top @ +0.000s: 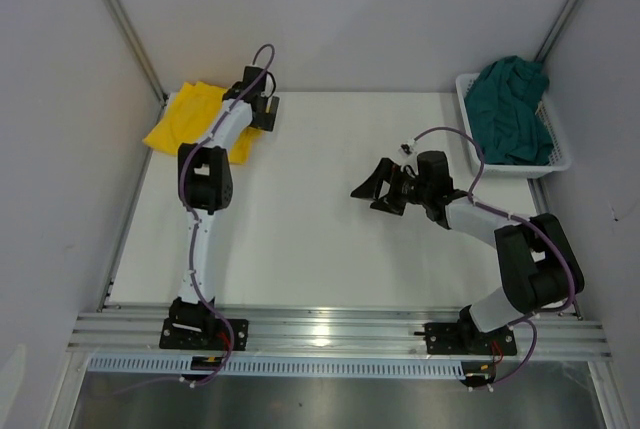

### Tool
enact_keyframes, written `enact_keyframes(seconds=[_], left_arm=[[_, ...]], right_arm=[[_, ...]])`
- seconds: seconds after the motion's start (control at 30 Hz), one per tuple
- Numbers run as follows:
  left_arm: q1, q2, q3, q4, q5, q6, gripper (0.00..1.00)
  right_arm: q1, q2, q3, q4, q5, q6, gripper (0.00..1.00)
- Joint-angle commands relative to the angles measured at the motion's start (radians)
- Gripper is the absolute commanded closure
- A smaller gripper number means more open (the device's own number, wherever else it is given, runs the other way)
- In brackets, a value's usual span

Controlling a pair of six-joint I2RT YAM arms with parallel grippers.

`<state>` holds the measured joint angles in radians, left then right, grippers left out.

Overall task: Fold and stack the shorts
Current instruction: Neatly place the folded shorts to the corner

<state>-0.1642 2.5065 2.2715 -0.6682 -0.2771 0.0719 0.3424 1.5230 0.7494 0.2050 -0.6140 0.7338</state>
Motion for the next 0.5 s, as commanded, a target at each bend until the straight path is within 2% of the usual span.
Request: enact_keyframes(seconds=[0.0, 0.2, 0.37, 0.47], left_arm=[[-0.015, 0.017, 0.042, 0.004, -0.073, 0.075, 0.07], [-0.021, 0.035, 0.045, 0.009, -0.071, 0.08, 0.16], [-0.037, 0.058, 0.059, -0.001, -0.132, 0.106, 0.24], [-0.037, 0.064, 0.062, -0.001, -0.157, 0.111, 0.36]], right_arm=[[-0.003, 0.015, 0.028, 0.047, -0.02, 0.006, 0.01], [-0.011, 0.032, 0.036, 0.051, -0.027, 0.007, 0.01], [-0.011, 0.051, 0.041, 0.065, -0.036, 0.015, 0.0], [-0.013, 0.062, 0.044, 0.073, -0.043, 0.018, 0.0]])
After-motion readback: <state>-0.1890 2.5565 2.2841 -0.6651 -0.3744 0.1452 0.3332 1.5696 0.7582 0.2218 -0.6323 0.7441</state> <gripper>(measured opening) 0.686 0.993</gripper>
